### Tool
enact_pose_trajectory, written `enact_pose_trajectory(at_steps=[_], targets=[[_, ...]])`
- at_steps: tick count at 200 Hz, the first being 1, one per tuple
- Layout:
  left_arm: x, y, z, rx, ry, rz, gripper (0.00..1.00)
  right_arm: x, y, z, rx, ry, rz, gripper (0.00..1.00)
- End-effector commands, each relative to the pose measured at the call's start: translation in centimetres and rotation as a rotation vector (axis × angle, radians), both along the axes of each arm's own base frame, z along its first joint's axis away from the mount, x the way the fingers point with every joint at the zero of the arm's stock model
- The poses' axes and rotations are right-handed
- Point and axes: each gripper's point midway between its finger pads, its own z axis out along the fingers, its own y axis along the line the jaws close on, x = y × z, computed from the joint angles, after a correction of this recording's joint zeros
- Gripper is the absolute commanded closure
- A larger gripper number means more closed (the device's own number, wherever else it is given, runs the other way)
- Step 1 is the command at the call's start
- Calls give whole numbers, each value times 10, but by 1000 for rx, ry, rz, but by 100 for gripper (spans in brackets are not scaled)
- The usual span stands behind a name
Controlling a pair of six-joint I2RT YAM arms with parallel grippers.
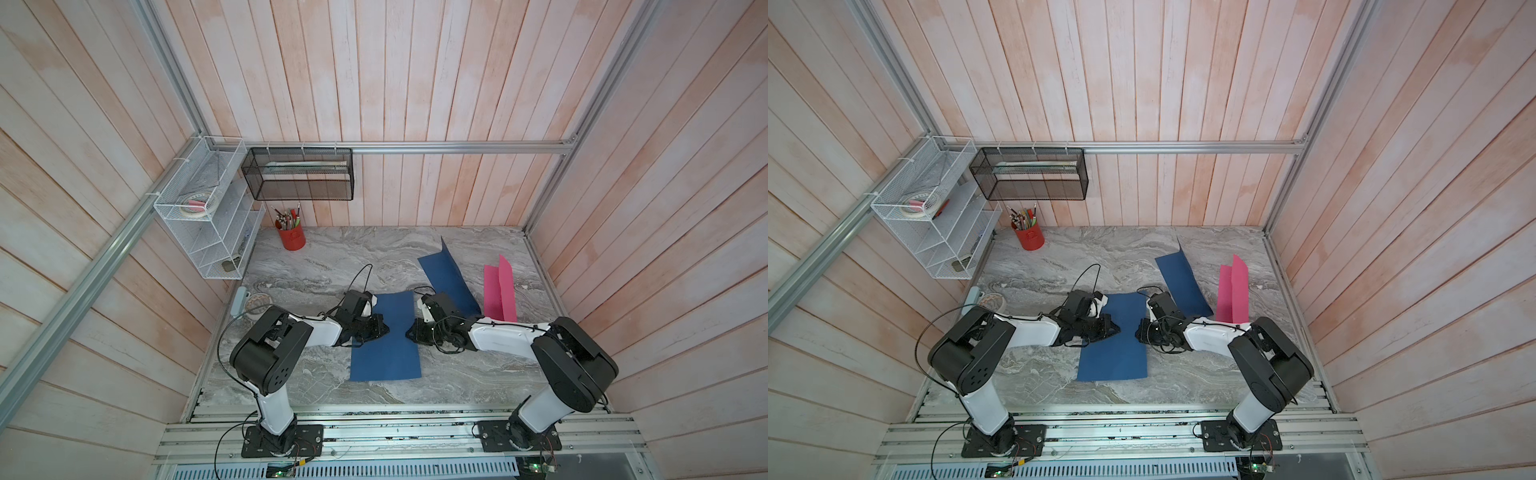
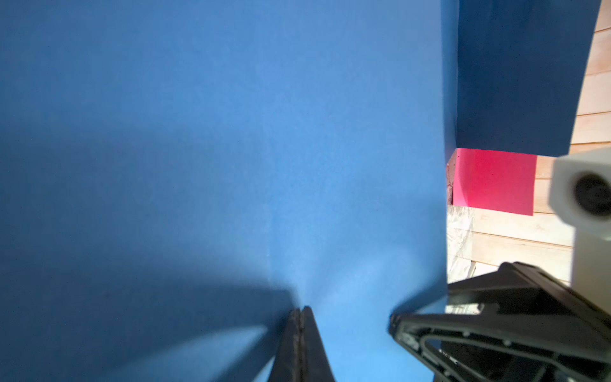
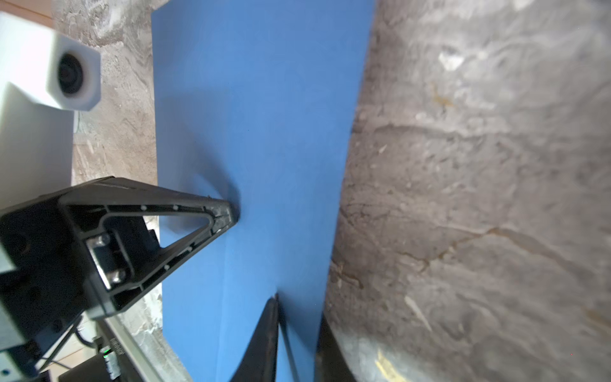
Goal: Fold the rectangular paper in half along the long edge
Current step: Fold the paper at the center of the board.
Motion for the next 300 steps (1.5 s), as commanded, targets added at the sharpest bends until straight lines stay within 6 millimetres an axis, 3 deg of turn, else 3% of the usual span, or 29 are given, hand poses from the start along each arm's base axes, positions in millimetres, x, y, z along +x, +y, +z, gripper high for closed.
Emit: enact_pose_trajectory(at_steps=[1, 43, 60, 75, 107, 121, 150, 219, 249, 300], targets=[[-34, 29, -50, 178, 164, 19, 100, 9, -5, 6, -44, -37, -10, 89], [-32, 27, -52, 175, 172, 18, 100, 9, -14, 9, -56, -53, -31, 92], [-27, 23, -46, 166, 158, 16, 100, 8, -16, 7, -56, -46, -34, 97], [-18, 20, -30, 142, 119, 26, 100, 8, -18, 5, -54, -45, -37, 100], [4, 20, 32, 41, -7, 69, 100, 7, -26, 3, -24, -30, -50, 100], [7, 29, 43, 46, -21, 87, 100, 8, -32, 3, -9, -26, -59, 100], [-2, 45, 29, 123, 9, 94, 100, 12, -46, 8, 12, -38, -73, 100], [-15, 27, 7, 78, 66, 55, 100, 19, -41, 11, -1, -49, -9, 100], [-20, 29, -4, 123, 91, 59, 100, 23, -42, 13, -14, -56, -15, 100], [-26, 35, -5, 138, 88, 61, 100, 24, -44, 10, -30, -46, -19, 100]])
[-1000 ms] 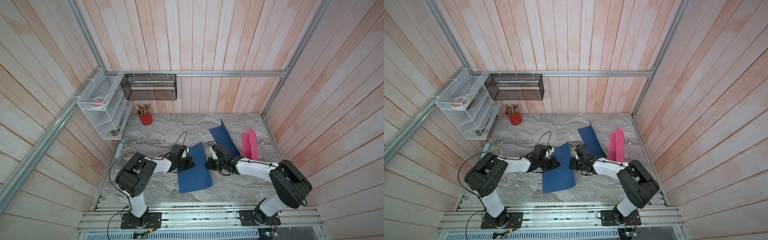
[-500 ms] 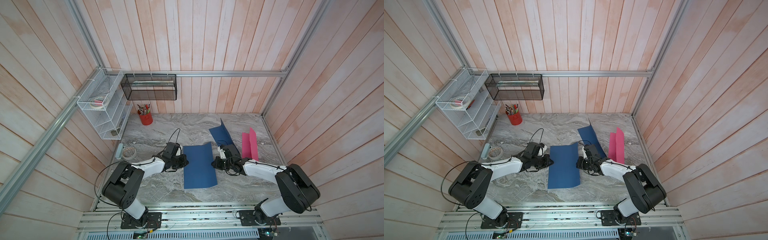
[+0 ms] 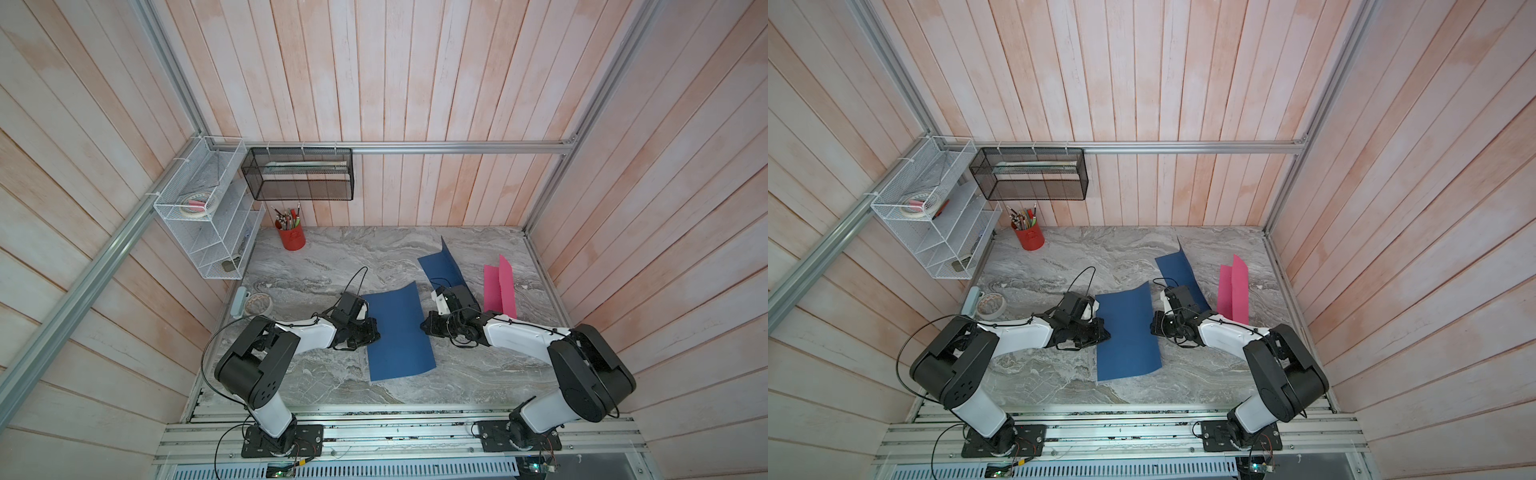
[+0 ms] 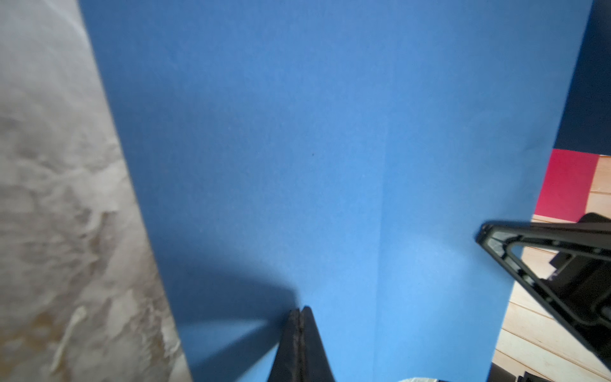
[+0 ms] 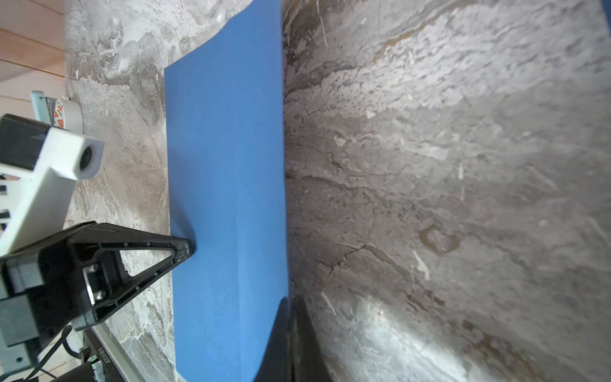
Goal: Fold the rectangular paper in half along the long edge
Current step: Fold the paper at the center of the board.
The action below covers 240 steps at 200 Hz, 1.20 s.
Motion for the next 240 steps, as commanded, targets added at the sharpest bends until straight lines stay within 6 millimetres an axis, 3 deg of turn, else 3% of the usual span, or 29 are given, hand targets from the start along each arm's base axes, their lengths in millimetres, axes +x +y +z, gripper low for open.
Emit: enact_pose_trajectory(at_steps=[1, 58, 112, 161, 240], targets=[[-7, 7, -7, 33, 12, 6, 100, 2, -1, -2, -18, 12, 5, 100], [-15, 6, -26, 23, 56, 6, 100, 7, 22, 26, 98, -6, 53, 100], [-15, 5, -30, 26, 61, 2, 100, -3, 63, 40, 213, 10, 129, 100], [-17, 6, -33, 31, 67, 1, 100, -12, 92, 36, 253, 38, 189, 100], [-20, 8, -39, 39, 82, 5, 100, -16, 116, 14, 320, 93, 224, 100]])
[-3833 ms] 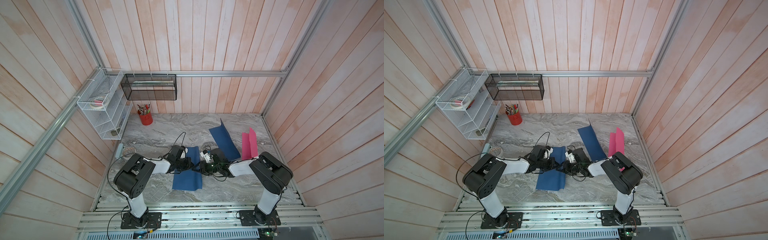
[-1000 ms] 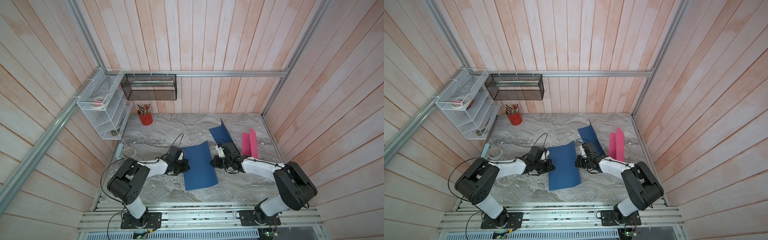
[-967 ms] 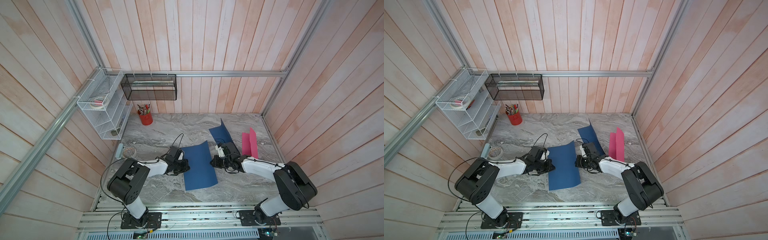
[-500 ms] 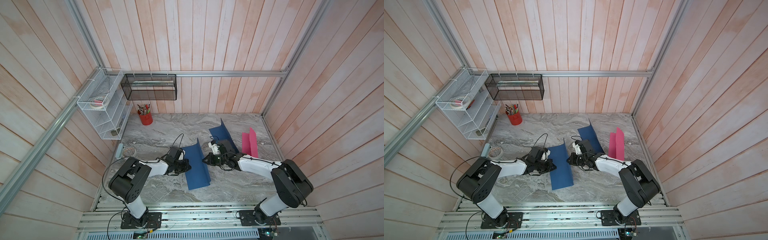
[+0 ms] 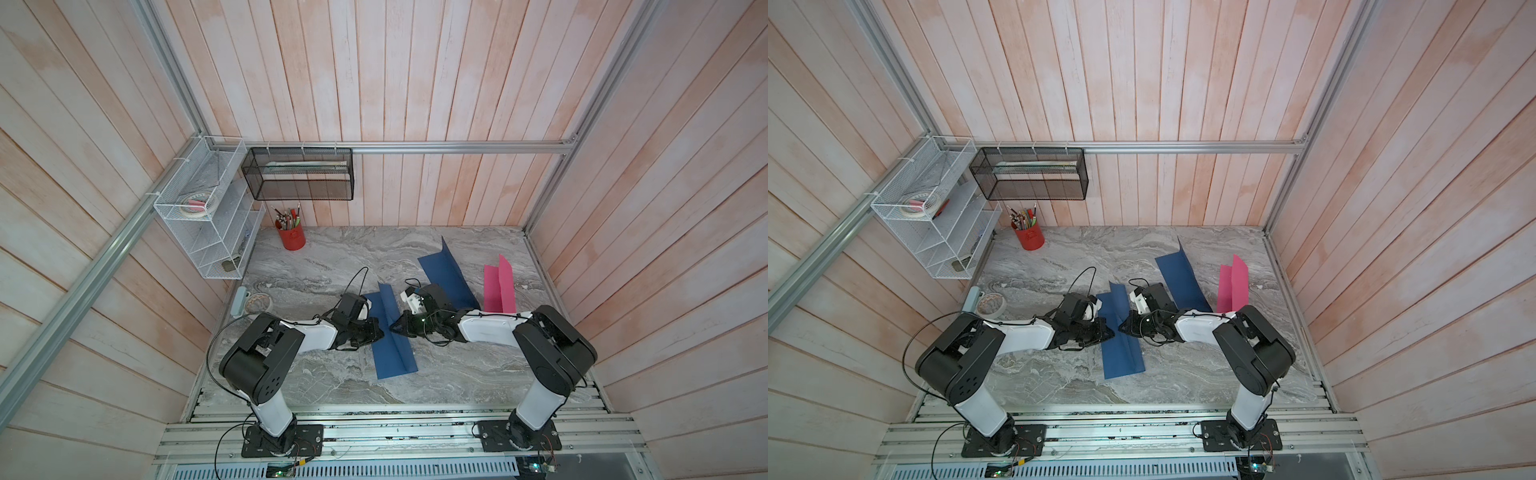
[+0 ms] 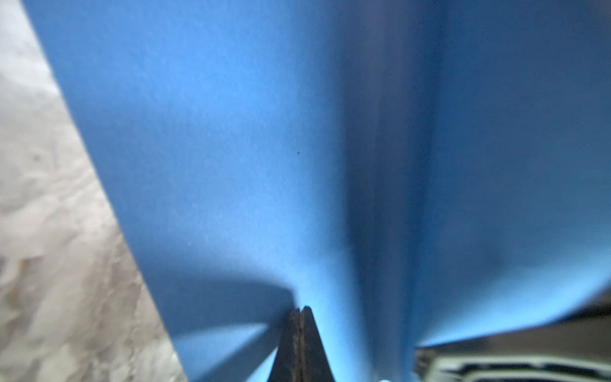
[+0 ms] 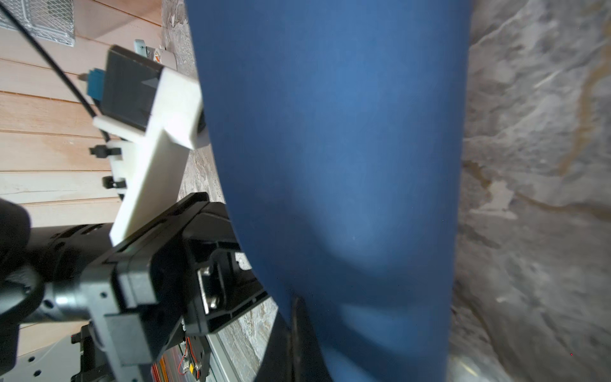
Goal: Fold the rectangular paper in half along the long edge
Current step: Fold the paper at the center of the board.
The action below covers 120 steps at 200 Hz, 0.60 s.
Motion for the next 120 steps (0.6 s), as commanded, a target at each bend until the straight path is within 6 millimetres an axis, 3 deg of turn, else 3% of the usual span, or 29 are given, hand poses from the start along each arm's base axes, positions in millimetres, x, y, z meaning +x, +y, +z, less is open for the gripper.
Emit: enact_pose_trajectory(at_steps=[1, 40, 92, 120], targets=[[-25, 20, -38, 105, 115, 18, 100, 3, 16, 10, 68, -6, 22, 100], [-25, 20, -38, 107, 117, 20, 100, 7, 23, 11, 93, -10, 34, 100], [-23, 19, -34, 103, 111, 23, 100, 3, 23, -13, 80, 31, 40, 100], [-21, 19, -29, 103, 101, 25, 100, 2, 24, -17, 95, 38, 37, 100]])
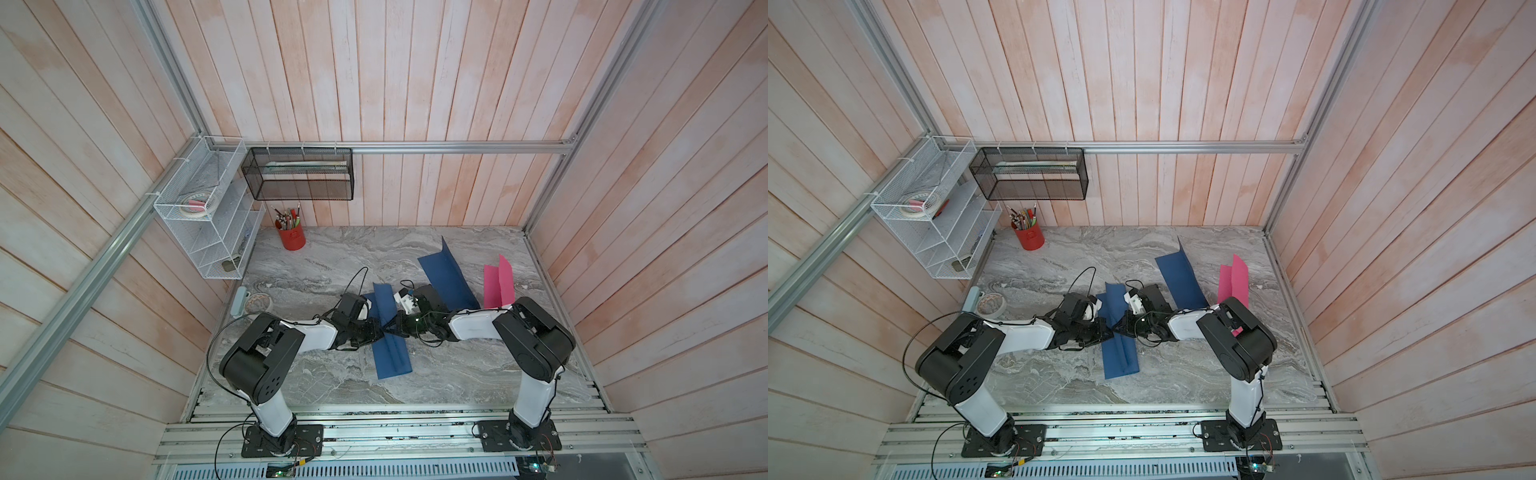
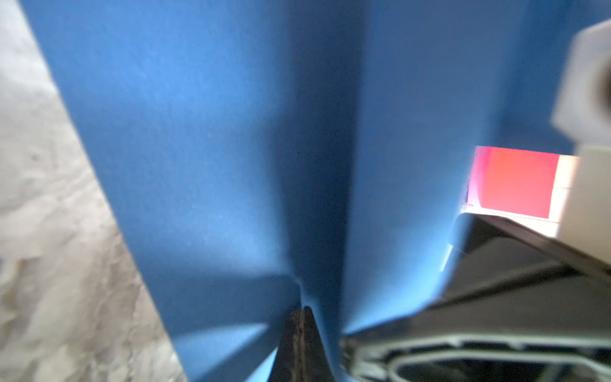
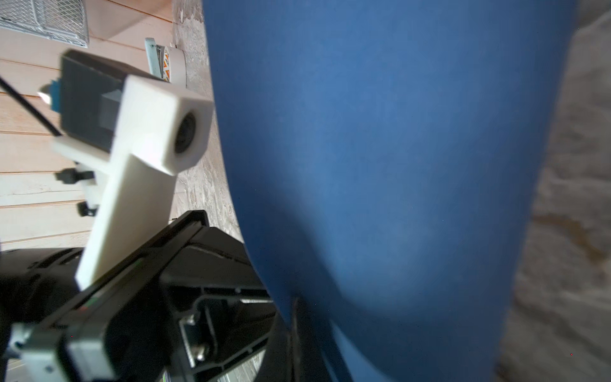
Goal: Fold the rectangular paper in half along the long edge
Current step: Fold the paper at the center of the board.
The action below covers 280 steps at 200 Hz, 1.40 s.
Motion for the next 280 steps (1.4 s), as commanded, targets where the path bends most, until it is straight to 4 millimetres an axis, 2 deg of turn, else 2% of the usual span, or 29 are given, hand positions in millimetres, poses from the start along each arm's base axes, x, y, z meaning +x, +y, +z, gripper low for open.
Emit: enact_pose_trajectory(at_steps=[1, 53, 111, 130, 143, 171, 199, 280], targets=[[-21, 19, -29, 105, 97, 20, 100, -3, 5, -1, 29, 6, 12, 100], [-13, 17, -16, 99, 68, 28, 100, -3, 5, -13, 23, 15, 16, 100], [1, 11, 29, 60, -20, 35, 100, -4, 3, -22, 22, 27, 10, 100], [3, 16, 42, 58, -46, 51, 100, -4, 3, -26, 21, 33, 9, 100], [2, 22, 44, 76, -46, 65, 100, -4, 3, -26, 26, 33, 12, 100], [-8, 35, 26, 134, -2, 82, 100, -5, 4, -26, 35, 36, 15, 100], [-15, 39, 5, 153, 42, 82, 100, -4, 5, -24, 40, 34, 20, 100], [-25, 42, -19, 167, 92, 78, 100, -1, 10, -15, 47, 21, 28, 100]])
